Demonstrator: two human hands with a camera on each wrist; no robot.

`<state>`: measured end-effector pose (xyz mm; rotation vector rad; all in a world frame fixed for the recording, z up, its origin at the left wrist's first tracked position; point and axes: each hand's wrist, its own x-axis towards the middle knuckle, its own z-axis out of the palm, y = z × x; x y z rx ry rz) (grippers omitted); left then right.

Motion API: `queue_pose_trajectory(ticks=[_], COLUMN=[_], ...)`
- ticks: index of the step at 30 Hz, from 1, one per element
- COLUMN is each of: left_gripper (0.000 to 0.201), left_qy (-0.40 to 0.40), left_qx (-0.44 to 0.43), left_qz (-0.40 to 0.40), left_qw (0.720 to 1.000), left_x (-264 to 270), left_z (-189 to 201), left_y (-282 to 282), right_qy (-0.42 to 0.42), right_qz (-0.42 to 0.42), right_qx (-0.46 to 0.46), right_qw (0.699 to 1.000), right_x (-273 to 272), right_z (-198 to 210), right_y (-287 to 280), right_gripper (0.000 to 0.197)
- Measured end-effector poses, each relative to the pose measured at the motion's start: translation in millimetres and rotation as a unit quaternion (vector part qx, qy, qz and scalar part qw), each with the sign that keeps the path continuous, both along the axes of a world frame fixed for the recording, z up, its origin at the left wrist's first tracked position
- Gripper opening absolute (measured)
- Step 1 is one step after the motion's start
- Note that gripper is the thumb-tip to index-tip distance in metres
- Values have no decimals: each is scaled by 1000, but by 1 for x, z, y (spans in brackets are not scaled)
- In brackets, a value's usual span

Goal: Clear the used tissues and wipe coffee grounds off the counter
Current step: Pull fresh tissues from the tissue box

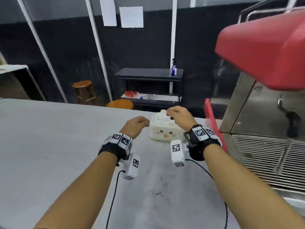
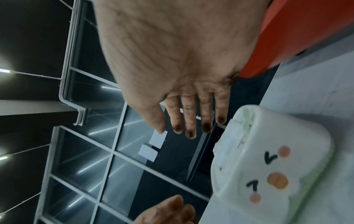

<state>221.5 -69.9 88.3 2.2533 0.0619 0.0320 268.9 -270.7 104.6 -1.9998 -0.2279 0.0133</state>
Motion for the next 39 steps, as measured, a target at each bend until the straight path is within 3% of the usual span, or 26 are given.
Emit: queue_pose_trajectory(ticks=[3, 13, 26, 30, 36, 39], left_gripper=[28, 37, 55, 47, 24, 18], left_qy=[-24, -4, 40, 13, -92, -143], left_qx=[-15, -48, 45, 28, 10, -28], left_qz=[-22, -63, -30, -19, -7, -4], left_qw=[999, 997, 998, 999, 996, 989], left_x=[38, 126, 173, 173, 165, 158], left_z=[4, -22, -63, -65, -57, -50], left_y=[-6, -25, -29, -30, -35, -37], right_qy=[2, 45, 118, 110, 33, -4], right_qz=[-31, -92, -117, -116, -146, -147], right_qx=[-25, -85, -183, -158, -117, -99], right_qw=[999, 991, 969, 974, 982, 984], right_x=[18, 73, 120, 123, 119, 111], right_z=[-1, -26, -70, -72, -72, -62], right_y=[-9, -14, -12, -12, -8, -5], right_gripper=[11, 25, 61, 51, 14, 11])
